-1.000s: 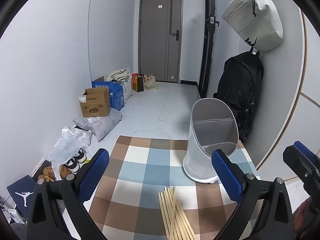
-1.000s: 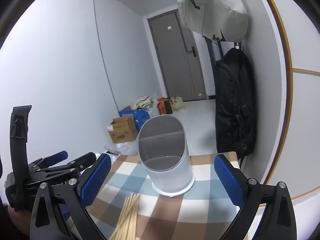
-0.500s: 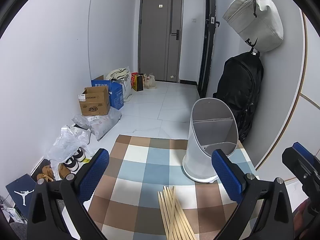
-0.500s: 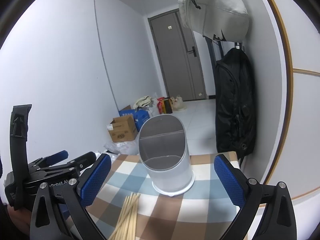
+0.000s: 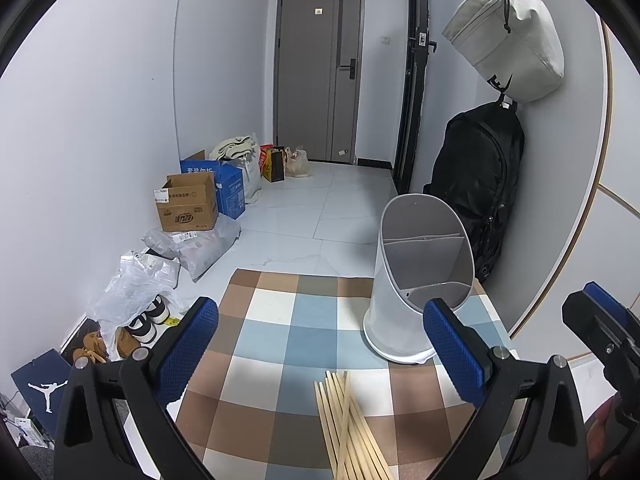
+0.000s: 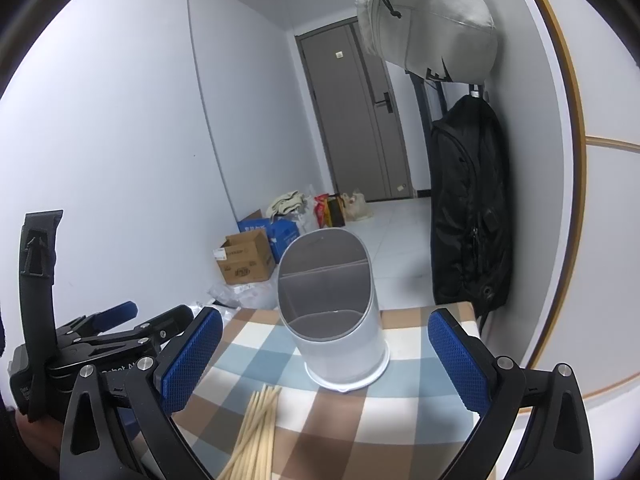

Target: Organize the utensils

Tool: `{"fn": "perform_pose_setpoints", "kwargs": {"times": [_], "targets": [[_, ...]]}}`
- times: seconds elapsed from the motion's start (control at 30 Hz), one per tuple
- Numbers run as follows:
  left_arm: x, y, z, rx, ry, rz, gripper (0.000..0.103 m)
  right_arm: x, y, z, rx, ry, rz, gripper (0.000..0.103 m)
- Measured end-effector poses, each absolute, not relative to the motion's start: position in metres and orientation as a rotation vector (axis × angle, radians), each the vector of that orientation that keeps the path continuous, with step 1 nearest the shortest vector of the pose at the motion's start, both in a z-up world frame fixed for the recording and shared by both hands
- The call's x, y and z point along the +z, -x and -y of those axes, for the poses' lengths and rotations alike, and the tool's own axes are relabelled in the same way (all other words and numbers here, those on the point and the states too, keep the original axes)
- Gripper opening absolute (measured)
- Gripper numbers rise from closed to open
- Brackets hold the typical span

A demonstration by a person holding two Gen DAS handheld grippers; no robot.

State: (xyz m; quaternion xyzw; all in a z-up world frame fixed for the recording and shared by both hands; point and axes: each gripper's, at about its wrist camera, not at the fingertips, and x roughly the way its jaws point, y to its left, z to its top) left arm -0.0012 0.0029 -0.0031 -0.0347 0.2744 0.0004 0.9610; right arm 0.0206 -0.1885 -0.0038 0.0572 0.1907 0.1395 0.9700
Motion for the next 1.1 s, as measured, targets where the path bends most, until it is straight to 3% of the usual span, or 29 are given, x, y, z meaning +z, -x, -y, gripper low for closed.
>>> {"fn": "perform_pose_setpoints", "kwargs": {"times": [1.1], "targets": [[-0.0044, -0.0001, -0.0028, -0.002, 0.068, -0.567, 0.100, -0.0044, -0.0202, 0.1874, 0.286, -0.124, -0.397, 0.103]]}}
